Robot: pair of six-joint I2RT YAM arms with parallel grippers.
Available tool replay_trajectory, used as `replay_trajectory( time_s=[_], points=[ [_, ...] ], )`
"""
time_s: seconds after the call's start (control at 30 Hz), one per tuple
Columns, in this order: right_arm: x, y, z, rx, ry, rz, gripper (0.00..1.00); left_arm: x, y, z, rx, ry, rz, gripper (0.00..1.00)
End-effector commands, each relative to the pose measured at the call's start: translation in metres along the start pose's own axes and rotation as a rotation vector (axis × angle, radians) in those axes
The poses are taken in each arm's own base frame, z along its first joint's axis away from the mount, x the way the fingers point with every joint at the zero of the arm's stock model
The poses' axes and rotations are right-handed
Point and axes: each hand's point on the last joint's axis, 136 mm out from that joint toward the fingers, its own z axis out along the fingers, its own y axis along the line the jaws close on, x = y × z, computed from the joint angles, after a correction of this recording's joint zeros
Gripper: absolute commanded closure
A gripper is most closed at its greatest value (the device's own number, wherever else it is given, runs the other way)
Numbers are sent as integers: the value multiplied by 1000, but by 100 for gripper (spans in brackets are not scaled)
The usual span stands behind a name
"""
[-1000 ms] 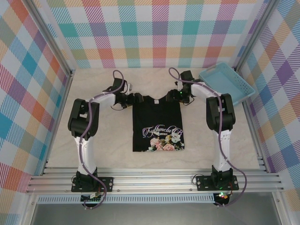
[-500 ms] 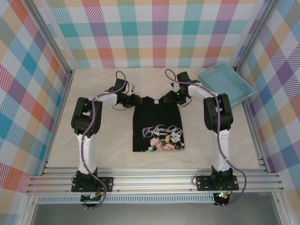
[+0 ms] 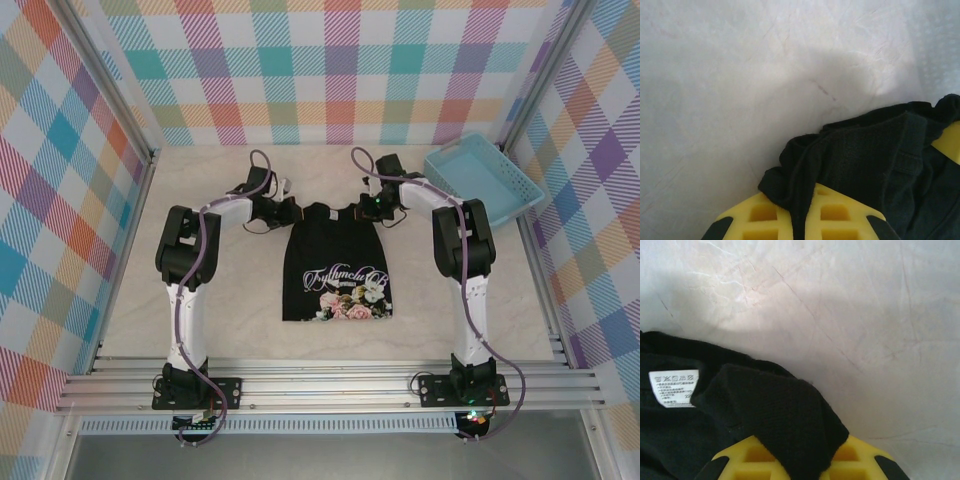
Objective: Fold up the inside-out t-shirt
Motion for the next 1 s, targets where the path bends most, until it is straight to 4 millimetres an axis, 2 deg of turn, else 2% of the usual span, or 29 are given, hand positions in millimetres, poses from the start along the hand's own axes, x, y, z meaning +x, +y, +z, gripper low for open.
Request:
replay_trajectory(
  time_s=[0.0, 0.13, 0.3, 0.4, 0.47, 0.57, 0.7, 0.83, 0.9, 0.97],
  points=[
    [-45, 23, -45, -43, -178, -56, 99, -39, -28, -28, 74, -93, 56, 100],
    [-85, 42, -92, -94, -335, -83, 100, -83, -57, -65, 117, -195, 108, 100],
    [-132, 83, -159, -156, -528, -175, 100, -134, -113, -124, 169, -330, 218, 100],
    [-146, 104, -195, -186, -615, -242, 100, -146, -139, -156, 176, -374, 269, 100],
    [-147, 116, -213, -211, -646, -284, 100, -145, -151, -171, 193, -389, 293, 100],
    [-135, 129, -226, -269, -658, -318, 100, -130, -159, -180, 229, -369, 305, 100],
    [-99, 137, -226, -359, -622, -313, 100, -95, -163, -186, 277, -350, 299, 100],
    [-41, 123, -206, -349, -523, -249, 100, -36, -153, -170, 281, -264, 260, 100],
    [-6, 110, -198, -318, -466, -203, 100, -1, -146, -159, 285, -206, 230, 100],
    [20, 95, -195, -263, -434, -171, 100, 24, -141, -151, 280, -177, 197, 100]
  ],
)
